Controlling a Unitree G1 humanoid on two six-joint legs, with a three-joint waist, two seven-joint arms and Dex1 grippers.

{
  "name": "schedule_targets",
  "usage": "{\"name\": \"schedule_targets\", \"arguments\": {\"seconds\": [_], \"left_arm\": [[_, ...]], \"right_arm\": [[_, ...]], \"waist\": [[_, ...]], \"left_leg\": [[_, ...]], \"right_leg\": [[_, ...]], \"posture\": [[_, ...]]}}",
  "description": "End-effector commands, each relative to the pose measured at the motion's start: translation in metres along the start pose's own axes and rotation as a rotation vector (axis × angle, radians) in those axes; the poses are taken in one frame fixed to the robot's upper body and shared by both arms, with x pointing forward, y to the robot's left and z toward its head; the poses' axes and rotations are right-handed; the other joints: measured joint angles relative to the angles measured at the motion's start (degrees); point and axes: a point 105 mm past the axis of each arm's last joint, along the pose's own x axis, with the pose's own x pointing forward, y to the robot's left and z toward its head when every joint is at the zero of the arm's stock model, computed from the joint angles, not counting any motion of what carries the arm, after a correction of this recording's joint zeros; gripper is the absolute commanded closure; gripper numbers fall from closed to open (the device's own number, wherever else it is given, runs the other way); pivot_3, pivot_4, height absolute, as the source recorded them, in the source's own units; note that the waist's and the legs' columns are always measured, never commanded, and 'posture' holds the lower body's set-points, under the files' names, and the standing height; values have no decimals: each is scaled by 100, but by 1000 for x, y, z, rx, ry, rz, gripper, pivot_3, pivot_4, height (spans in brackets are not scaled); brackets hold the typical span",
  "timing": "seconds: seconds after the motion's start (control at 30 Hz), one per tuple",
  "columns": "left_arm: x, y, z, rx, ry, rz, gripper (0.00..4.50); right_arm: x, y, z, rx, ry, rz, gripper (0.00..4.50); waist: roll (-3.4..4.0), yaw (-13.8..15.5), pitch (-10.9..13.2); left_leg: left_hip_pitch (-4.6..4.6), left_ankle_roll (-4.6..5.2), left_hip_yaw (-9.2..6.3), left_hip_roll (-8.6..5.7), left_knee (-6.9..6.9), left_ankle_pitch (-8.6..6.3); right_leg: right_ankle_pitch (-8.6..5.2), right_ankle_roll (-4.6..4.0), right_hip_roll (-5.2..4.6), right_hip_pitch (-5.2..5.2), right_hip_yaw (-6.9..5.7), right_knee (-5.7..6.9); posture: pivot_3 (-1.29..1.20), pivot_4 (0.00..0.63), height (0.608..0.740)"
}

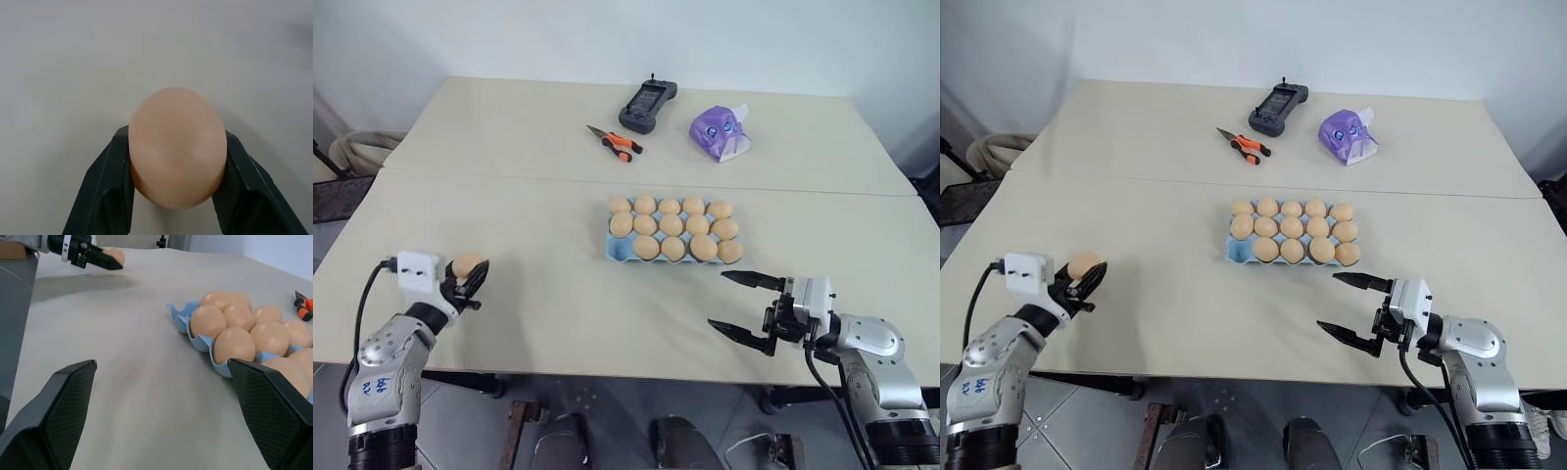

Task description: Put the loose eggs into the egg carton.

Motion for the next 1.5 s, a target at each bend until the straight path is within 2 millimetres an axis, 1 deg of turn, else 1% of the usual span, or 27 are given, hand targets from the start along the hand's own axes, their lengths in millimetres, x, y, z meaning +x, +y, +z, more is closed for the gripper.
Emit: {"name": "schedule_targets", "arguments": {"seconds": [0.03, 0.07, 0.1, 0.2, 0.27, 0.33, 0.4, 0.47, 0.63, 0.7, 0.73, 0.77, 0.8, 0.87, 0.97, 1.1, 1.2, 1.3, 1.37, 1.5], "left_arm": [[19, -49, 14, 134, -46, -297, 2757], [26, -64, 15, 145, -51, -379, 2757], [31, -72, 15, 149, -55, -428, 2757], [59, -106, 24, 157, -100, -567, 2757], [73, -125, 27, 172, -110, -636, 2757], [85, -139, 27, 206, -110, -687, 2757], [95, -147, 28, 227, -113, -705, 2757], [101, -148, 28, 232, -115, -699, 2757], [105, -154, 29, 218, -128, -730, 2757], [105, -151, 27, 218, -115, -718, 2119], [105, -149, 27, 210, -109, -713, 1922], [101, -145, 31, 208, -133, -716, 1649], [97, -144, 34, 208, -153, -720, 1262], [89, -134, 37, 221, -170, -715, 666], [69, -113, 38, 236, -175, -694, 666], [39, -81, 29, 288, -123, -666, 666], [19, -62, 23, 321, -57, -634, 666], [6, -52, 21, 324, -32, -608, 666], [1, -47, 19, 328, -27, -583, 666], [-4, -42, 17, 324, -30, -534, 666]], "right_arm": [[-11, -5, 11, -55, 1, -61, 0], [-14, -6, 11, -59, 7, -79, 0], [-15, -7, 12, -61, 10, -90, 0], [-22, -5, 13, -68, 24, -130, 0], [-25, -3, 14, -71, 32, -150, 0], [-28, 0, 15, -75, 38, -171, 0], [-31, 4, 17, -77, 42, -195, 0], [-32, 6, 18, -78, 47, -207, 0], [-36, 13, 19, -73, 55, -248, 0], [-36, 15, 20, -70, 53, -256, 0], [-36, 16, 20, -70, 52, -259, 0], [-36, 16, 21, -70, 51, -261, 0], [-36, 16, 21, -70, 50, -263, 0], [-35, 15, 21, -69, 50, -265, 0], [-38, 11, 20, -68, 53, -264, 0], [-45, 4, 20, -62, 66, -256, 0], [-50, -2, 16, -55, 80, -237, 0], [-50, -12, 13, -53, 77, -237, 0], [-50, -17, 12, -53, 75, -235, 0], [-50, -25, 10, -55, 74, -230, 0]], "waist": [[0, 0, 0], [0, 4, 0], [0, 31, 0], [1, 77, -1], [1, 101, -1], [2, 108, -1], [2, 93, -1], [2, 68, -1], [3, 57, -1], [3, 62, -1], [3, 62, -1], [3, 61, -1], [3, 59, -1], [3, 50, -1], [4, 3, -1], [4, -25, -1], [4, -33, -1], [4, -42, -1], [4, -29, -1], [4, -28, -1]], "left_leg": [[0, 1, 3, -3, -1, 0], [-1, 1, 5, -4, -1, -1], [-1, 1, 6, -10, -1, -1], [-1, 2, 6, -14, 1, 0], [-2, 9, 4, -14, 4, 4], [-3, 26, 4, -13, 4, 14], [-4, 24, 7, -4, 8, 11], [-5, 19, 12, 6, 8, 8], [-5, 12, 12, 20, 10, 11], [-5, 13, 12, 19, 19, 11], [-5, 13, 12, 16, 21, 11], [-4, 16, 13, 13, 22, 12], [-3, 18, 13, 12, 23, 13], [-1, 20, 12, 12, 22, 17], [3, 14, 11, 17, 12, 20], [2, 12, 6, 20, 6, 21], [1, 15, 5, 19, 8, 20], [3, 22, 5, 22, 7, 19], [3, 6, 4, 18, 5, 8], [2, 12, 1, 4, 3, 8]], "right_leg": [[0, 0, 1, 0, 2, -1], [0, 1, 1, 0, 3, -6], [0, 1, 5, 0, 1, -5], [0, 1, 12, -2, 5, -5], [0, 1, 15, -3, 7, -5], [0, 2, 29, -4, 9, -5], [0, 2, 51, -9, 21, -6], [0, 2, 65, -14, 29, -6], [-1, 2, 80, -22, 30, 8], [-2, 2, 78, -21, 31, 17], [-1, 2, 76, -21, 32, 19], [-1, 3, 73, -21, 33, 25], [-1, 3, 71, -21, 33, 28], [0, 3, 71, -20, 32, 35], [0, 2, 73, -21, 31, 39], [-2, -1, 73, -21, 26, 37], [-2, -1, 68, -18, 23, 32], [-2, -2, 50, -15, 22, 32], [-2, -2, 7, -13, 16, 34], [-2, -1, -9, -10, 10, 30]], "posture": [[0, 150, 740], [0, 150, 740], [0, 150, 740], [0, 150, 740], [0, 150, 740], [0, 150, 740], [0, 150, 740], [0, 150, 740], [0, 150, 740], [0, 150, 740], [0, 150, 740], [0, 150, 740], [0, 150, 740], [0, 150, 740], [0, 150, 740], [0, 150, 740], [0, 150, 740], [0, 150, 740], [0, 150, 740], [0, 150, 740]]}}
